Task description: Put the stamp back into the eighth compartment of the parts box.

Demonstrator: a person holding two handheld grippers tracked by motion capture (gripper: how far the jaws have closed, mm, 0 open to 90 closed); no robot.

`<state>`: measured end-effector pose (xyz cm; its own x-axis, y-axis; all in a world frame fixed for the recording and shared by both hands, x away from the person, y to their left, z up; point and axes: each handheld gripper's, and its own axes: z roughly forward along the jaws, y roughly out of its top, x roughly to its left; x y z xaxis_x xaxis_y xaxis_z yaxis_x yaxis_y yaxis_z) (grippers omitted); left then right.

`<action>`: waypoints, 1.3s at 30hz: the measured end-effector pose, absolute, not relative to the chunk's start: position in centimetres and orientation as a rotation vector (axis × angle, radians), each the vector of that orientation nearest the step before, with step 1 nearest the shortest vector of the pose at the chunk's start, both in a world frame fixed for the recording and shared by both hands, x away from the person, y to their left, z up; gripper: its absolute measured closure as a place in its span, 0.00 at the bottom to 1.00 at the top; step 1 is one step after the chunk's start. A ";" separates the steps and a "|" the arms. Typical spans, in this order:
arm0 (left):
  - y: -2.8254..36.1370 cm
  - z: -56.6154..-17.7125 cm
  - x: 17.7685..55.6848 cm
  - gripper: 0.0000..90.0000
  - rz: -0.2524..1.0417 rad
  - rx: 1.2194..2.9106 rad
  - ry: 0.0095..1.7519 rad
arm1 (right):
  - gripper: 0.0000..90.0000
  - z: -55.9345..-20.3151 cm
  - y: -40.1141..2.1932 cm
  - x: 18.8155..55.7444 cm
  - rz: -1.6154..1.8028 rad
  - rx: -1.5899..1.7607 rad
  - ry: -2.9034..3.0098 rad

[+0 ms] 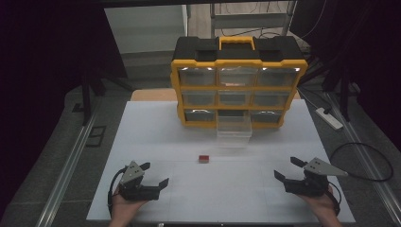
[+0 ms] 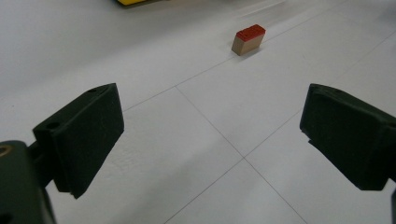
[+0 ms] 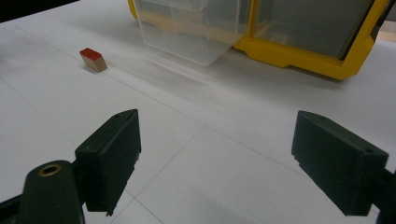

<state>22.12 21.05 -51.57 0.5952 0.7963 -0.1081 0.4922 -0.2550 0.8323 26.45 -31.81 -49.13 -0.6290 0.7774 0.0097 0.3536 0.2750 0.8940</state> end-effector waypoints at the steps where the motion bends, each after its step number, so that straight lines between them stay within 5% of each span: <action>1: 21.0 -51.6 22.1 0.07 0.422 1.916 1.031 | 0.19 -49.1 -31.8 26.4 1.315 1.018 2.118; 39: 20.5 -51.8 22.3 0.08 0.410 1.946 1.031 | 0.20 -47.5 -30.5 26.9 1.309 0.947 2.137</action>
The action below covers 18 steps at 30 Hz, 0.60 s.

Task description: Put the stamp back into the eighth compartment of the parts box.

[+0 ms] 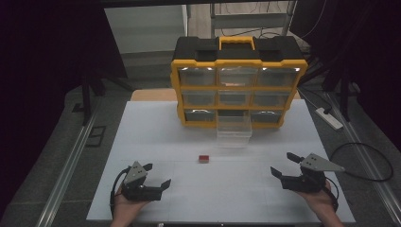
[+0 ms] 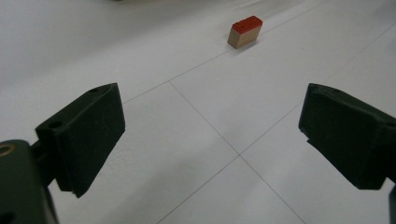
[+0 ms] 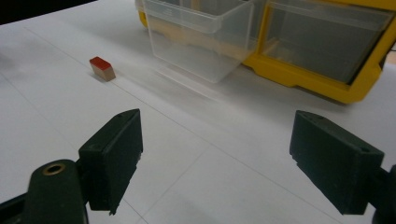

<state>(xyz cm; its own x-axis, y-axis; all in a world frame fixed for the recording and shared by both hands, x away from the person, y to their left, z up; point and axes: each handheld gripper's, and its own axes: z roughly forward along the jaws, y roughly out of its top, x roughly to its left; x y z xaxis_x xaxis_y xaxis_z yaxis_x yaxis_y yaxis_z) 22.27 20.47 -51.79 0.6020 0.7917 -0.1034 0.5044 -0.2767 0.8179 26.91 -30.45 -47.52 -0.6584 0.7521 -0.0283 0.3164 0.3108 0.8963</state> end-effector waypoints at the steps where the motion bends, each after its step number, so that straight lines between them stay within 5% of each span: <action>1: 20.5 -51.8 22.3 0.08 0.410 1.946 1.031 | 0.20 -47.5 -30.3 26.9 1.312 0.940 2.139; 18: 20.5 -51.8 22.2 0.08 0.416 1.956 1.022 | 0.21 -46.4 -27.9 27.7 1.315 0.893 2.187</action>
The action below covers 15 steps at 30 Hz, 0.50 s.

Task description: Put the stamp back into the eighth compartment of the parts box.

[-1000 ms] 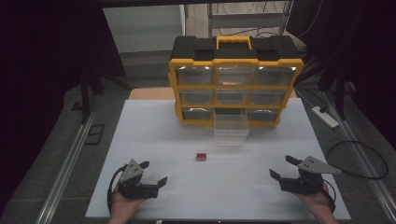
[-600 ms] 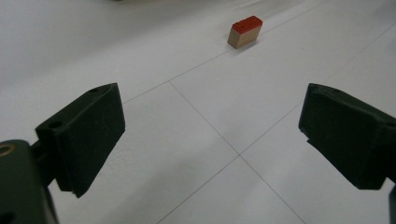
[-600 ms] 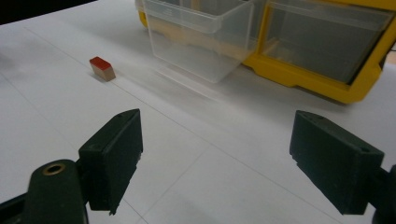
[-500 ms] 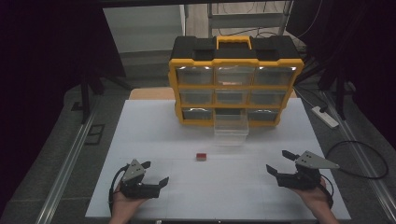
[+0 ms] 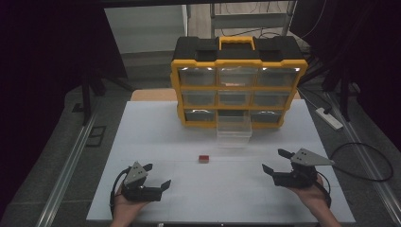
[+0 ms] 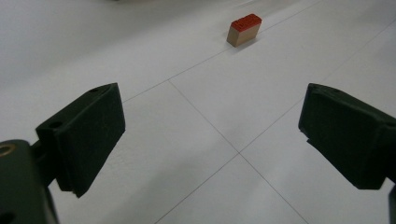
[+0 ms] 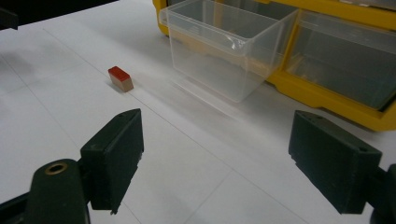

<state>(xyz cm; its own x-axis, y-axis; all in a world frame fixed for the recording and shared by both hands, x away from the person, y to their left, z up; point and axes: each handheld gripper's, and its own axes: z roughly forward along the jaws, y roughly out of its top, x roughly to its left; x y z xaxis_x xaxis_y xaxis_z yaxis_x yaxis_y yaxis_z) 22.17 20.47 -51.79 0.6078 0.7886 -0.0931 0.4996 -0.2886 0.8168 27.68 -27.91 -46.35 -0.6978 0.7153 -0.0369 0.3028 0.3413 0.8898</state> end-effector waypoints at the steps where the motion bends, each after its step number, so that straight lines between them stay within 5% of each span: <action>1: 20.5 -51.8 22.2 0.08 0.418 1.958 1.021 | 0.21 -46.3 -27.7 27.7 1.315 0.889 2.191; 15: 20.4 -51.8 22.1 0.08 0.418 1.957 1.022 | 0.21 -45.6 -25.3 28.3 1.303 0.826 2.249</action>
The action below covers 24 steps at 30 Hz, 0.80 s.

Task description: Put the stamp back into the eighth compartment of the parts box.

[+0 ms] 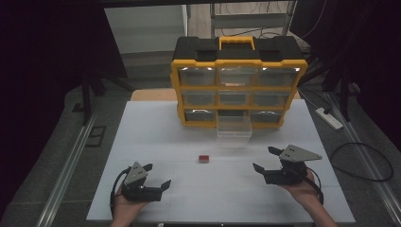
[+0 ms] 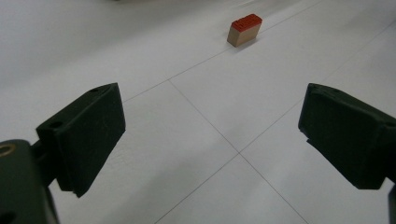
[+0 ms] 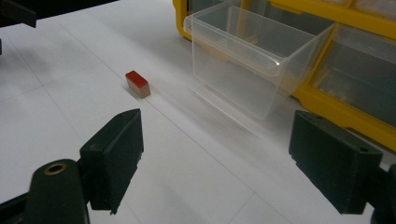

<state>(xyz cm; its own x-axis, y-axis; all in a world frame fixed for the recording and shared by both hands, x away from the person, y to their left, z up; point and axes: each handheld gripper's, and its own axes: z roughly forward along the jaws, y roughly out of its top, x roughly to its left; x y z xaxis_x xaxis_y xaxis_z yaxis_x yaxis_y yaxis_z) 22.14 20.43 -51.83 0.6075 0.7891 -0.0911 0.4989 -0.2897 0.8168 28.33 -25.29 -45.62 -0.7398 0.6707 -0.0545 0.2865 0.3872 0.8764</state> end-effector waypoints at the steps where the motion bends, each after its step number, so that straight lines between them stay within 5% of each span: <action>1: 20.4 -51.9 22.2 0.08 0.416 1.954 1.024 | 0.21 -45.6 -25.1 28.4 1.303 0.823 2.252; 24: 20.2 -52.0 22.2 0.08 0.412 1.966 1.022 | 0.21 -45.1 -21.2 29.8 1.314 0.741 2.316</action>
<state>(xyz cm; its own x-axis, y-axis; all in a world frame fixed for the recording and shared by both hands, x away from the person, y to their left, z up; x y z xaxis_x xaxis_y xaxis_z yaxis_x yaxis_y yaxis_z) 22.23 20.17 -51.98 0.6102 0.7870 -0.0911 0.5032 -0.2962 0.8118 29.80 -21.19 -45.11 -0.7909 0.6087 -0.0632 0.2581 0.4253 0.8675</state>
